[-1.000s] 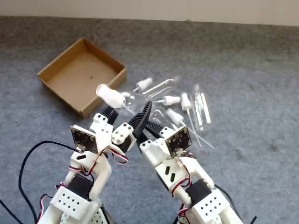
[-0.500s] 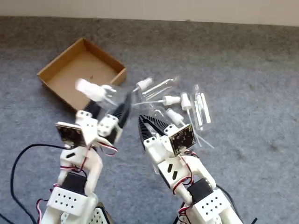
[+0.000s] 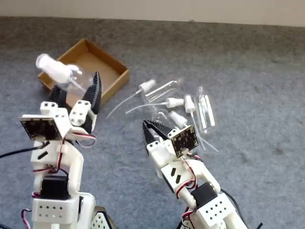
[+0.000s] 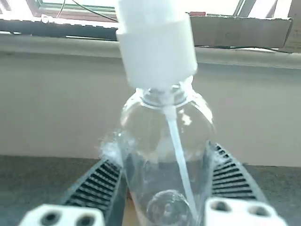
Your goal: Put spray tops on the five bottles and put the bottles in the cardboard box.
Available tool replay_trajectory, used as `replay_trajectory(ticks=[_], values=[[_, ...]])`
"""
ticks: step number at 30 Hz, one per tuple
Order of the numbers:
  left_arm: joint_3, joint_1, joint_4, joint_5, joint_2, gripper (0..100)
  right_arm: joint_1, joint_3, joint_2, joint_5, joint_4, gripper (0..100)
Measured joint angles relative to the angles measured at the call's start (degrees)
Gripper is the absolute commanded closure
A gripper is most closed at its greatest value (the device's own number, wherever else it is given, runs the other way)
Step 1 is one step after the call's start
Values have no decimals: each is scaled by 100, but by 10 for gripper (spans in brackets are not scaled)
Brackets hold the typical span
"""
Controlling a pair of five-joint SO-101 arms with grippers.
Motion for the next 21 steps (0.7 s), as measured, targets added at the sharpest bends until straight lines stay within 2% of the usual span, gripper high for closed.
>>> replay_trajectory(ticks=[4,13,21], values=[[-484,-44,9,-273,1099,912,0,0,0,0,0,991],[-2031,-62,9,-325,3666,912,0,0,0,0,0,991],[-3358,-536,9,-325,5899,912,0,0,0,0,0,991]])
